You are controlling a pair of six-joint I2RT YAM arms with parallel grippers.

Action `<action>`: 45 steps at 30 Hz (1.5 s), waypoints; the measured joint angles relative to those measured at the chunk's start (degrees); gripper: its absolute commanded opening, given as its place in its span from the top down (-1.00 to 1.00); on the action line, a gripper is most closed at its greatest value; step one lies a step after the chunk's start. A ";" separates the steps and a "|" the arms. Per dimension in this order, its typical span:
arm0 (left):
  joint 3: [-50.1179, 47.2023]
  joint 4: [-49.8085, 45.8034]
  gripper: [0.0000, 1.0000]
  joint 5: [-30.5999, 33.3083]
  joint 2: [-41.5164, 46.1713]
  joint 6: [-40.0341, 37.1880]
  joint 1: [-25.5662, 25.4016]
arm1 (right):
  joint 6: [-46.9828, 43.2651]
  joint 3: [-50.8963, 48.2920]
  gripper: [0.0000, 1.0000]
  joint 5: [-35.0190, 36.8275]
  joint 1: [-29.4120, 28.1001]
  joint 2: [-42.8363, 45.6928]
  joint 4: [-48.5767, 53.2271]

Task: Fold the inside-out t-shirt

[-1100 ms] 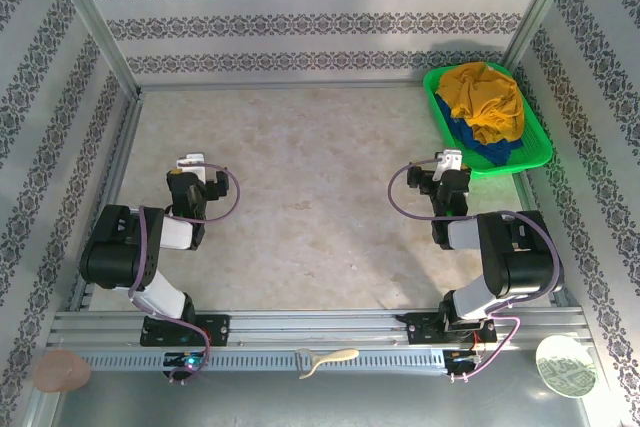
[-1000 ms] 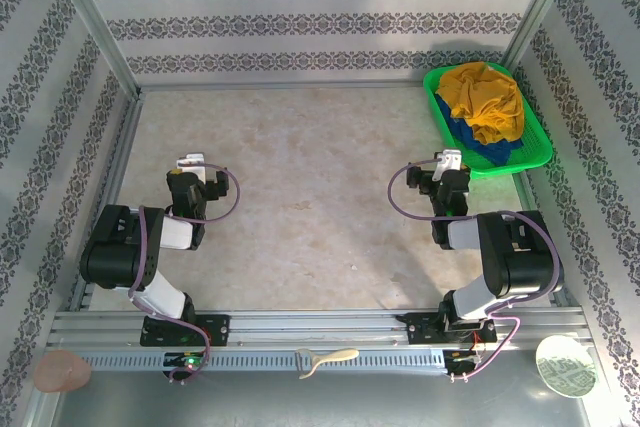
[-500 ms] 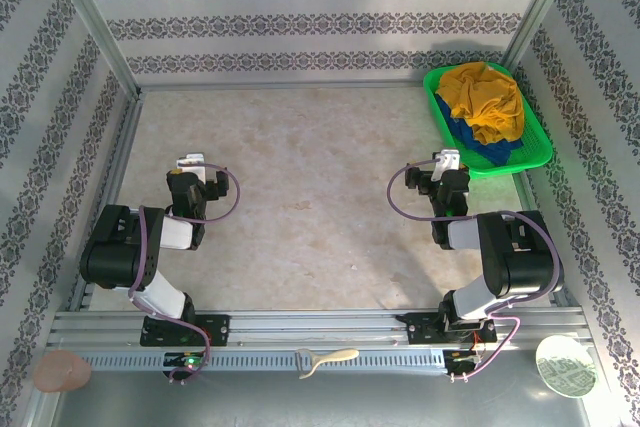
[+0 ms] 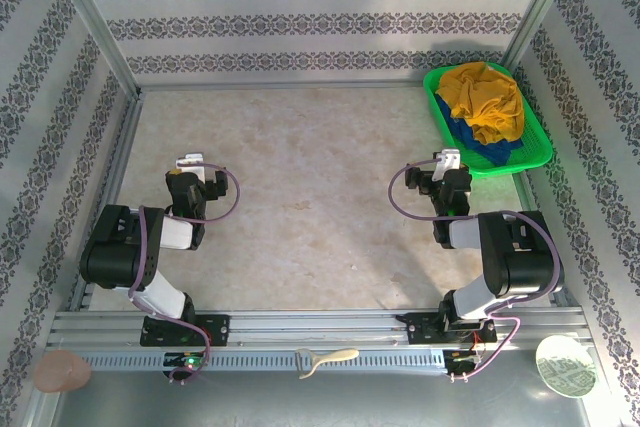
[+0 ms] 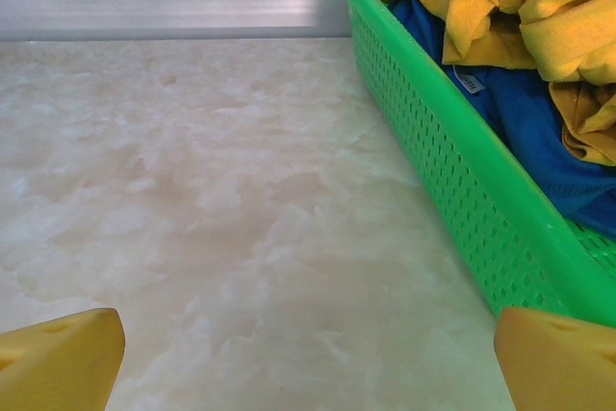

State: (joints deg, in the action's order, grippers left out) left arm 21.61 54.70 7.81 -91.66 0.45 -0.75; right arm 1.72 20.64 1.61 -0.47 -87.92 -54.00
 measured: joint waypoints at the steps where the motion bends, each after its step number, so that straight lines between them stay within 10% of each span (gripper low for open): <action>1: 0.00 -0.02 -0.99 0.00 0.00 0.00 0.00 | 0.00 0.00 -0.97 -0.04 0.00 0.00 0.04; 10: -2.75 -2.21 -0.99 0.44 6.84 -0.02 -0.44 | 2.08 -0.46 -0.97 6.29 -0.04 6.21 3.28; 20: 15.47 -31.50 -0.99 2.97 27.98 11.19 -0.81 | 21.51 13.99 -0.97 5.38 6.34 23.47 26.53; 29: 31.71 -50.25 -0.99 -2.01 22.64 19.61 -11.19 | 25.86 59.04 -0.84 2.16 9.44 0.33 59.32; 45: 34.82 -54.31 -0.99 -6.14 9.99 22.82 -28.20 | 31.12 87.10 -0.63 12.31 11.34 -31.17 87.43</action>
State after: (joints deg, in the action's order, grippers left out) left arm 56.42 0.38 1.67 -81.67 23.27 -28.95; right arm 32.84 107.74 13.91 10.87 -119.09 33.43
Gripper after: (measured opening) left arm 0.993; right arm 0.854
